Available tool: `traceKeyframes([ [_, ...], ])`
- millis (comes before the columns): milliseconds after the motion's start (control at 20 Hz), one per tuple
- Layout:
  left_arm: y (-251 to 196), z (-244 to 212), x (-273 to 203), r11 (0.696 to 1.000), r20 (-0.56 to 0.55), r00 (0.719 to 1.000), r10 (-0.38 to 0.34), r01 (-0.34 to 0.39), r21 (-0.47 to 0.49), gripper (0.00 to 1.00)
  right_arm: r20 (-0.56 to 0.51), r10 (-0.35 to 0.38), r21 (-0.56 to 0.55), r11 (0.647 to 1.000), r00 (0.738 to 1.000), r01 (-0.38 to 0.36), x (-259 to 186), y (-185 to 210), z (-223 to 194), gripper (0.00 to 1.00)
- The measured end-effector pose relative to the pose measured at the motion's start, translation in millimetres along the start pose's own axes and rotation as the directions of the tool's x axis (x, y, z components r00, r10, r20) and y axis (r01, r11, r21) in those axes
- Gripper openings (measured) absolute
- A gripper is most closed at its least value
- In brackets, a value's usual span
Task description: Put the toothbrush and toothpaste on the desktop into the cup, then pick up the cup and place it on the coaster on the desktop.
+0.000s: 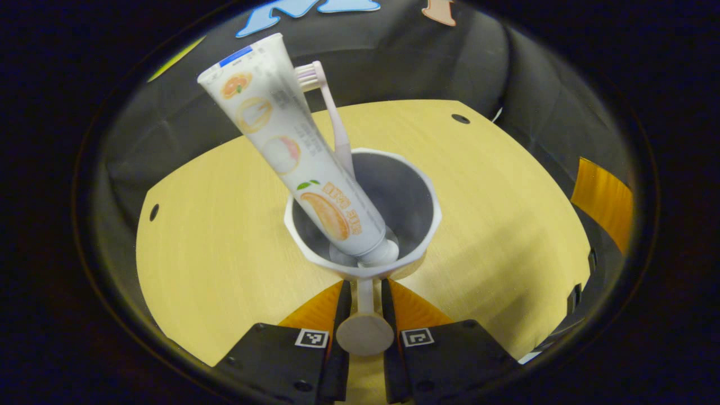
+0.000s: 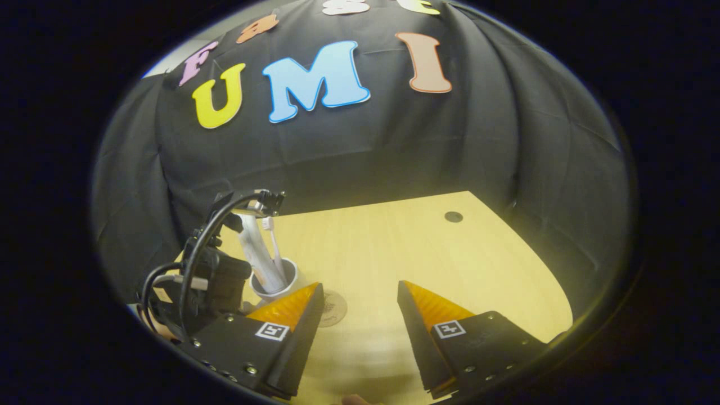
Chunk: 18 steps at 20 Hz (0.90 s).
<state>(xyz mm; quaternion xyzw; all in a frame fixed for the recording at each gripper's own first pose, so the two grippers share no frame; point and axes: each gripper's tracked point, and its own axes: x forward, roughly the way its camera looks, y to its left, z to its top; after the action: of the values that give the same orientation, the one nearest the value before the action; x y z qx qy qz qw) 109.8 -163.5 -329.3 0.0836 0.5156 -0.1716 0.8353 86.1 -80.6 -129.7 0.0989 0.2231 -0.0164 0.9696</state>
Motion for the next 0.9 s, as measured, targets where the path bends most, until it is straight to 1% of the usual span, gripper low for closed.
traceKeyframes([
  [150, -11.7, 3.8, 8.1, 1.0, -0.022, 1.0, 0.006, -0.006, 0.012, 0.39, -0.003, -0.023, 0.017, 1.0, 1.0, 0.023, -3.1, -16.2, -1.2, 0.78],
  [300, -11.6, 3.1, 15.6, 1.0, -0.045, 0.999, 0.016, -0.015, 0.016, 0.39, -0.013, -0.029, 0.037, 0.999, 0.999, 0.03, -4.8, -26.4, -5.0, 0.78],
  [350, -10.9, 1.9, 17.2, 1.0, -0.046, 0.999, 0.02, -0.02, 0.016, 0.33, -0.015, -0.031, 0.039, 0.999, 0.999, 0.031, -5.5, -28.7, -4.8, 0.78],
  [450, -11.9, 3.2, 20.0, 0.999, -0.04, 0.999, 0.028, -0.027, 0.021, 0.33, -0.012, -0.036, 0.036, 0.999, 0.999, 0.036, -7.4, -33.5, -4.0, 0.78],
  [500, -14.1, 2.7, 20.4, 0.999, -0.044, 0.999, 0.029, -0.028, 0.021, 0.39, -0.013, -0.036, 0.035, 0.999, 0.999, 0.036, -7.7, -35.3, -5.4, 0.78],
  [550, -17.2, 4.7, 22.8, 0.999, -0.042, 0.999, 0.031, -0.031, 0.015, 0.39, -0.016, -0.034, 0.038, 0.999, 0.999, 0.034, -7.8, -36.7, -6.1, 0.78],
  [600, -17.6, 4.3, 24.2, 1.0, -0.042, 0.999, 0.026, -0.026, 0.008, 0.33, -0.017, -0.033, 0.041, 0.999, 0.999, 0.034, -8.1, -36.6, -5.2, 0.78],
  [750, -16.1, 6.8, 23.5, 1.0, -0.032, 0.999, 0.03, -0.03, -0.009, 0.37, -0.015, -0.026, 0.038, 0.999, 1.0, 0.027, -10.9, -36.2, -5.1, 0.78],
  [800, -16.2, 6.5, 22.1, 1.0, -0.023, 0.999, 0.027, -0.027, -0.009, 0.36, -0.016, -0.023, 0.033, 0.999, 1.0, 0.024, -10.8, -35.4, -5.4, 0.78],
  [850, -16.5, 7.7, 19.5, 1.0, -0.011, 1.0, 0.025, -0.025, -0.011, 0.43, -0.018, -0.019, 0.027, 0.999, 1.0, 0.019, -12.2, -33.8, -4.7, 0.78],
  [900, -17.3, 9.8, 16.2, 1.0, 0.008, 1.0, 0.02, -0.019, -0.02, 0.48, -0.018, -0.015, 0.02, 1.0, 1.0, 0.016, -13.5, -32.3, -4.5, 0.78],
])
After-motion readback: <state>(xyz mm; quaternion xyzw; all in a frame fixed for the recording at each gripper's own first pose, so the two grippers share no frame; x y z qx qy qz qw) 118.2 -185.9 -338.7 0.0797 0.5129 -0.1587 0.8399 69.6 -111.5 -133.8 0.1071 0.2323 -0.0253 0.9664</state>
